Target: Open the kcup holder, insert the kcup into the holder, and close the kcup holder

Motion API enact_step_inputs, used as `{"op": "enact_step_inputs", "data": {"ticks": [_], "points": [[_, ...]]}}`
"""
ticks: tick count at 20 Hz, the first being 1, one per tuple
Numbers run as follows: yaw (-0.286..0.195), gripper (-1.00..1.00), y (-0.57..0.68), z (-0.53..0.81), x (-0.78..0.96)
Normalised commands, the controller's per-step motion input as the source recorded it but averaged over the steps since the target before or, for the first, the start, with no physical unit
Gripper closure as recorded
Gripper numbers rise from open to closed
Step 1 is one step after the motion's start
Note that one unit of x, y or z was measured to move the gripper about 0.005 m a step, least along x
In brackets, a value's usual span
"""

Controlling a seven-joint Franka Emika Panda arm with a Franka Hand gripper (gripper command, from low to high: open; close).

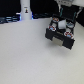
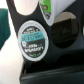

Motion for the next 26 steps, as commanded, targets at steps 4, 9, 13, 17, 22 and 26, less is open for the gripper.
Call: {"op": "enact_step_inputs", "data": {"ticks": [4, 9, 13, 17, 22, 26], "points": [[0.001, -1.0, -0.32, 0.0, -0.33], [0.0, -1.0, -0.39, 0.0, -0.27], [0.0, -1.0, -0.44, 0.0, -0.15], [-0.005, -1.0, -0.45, 0.0, -0.18], [-0.003, -1.0, -0.38, -0.03, -0.19], [0.0, -1.0, -0.33, -0.08, -0.21]]}}
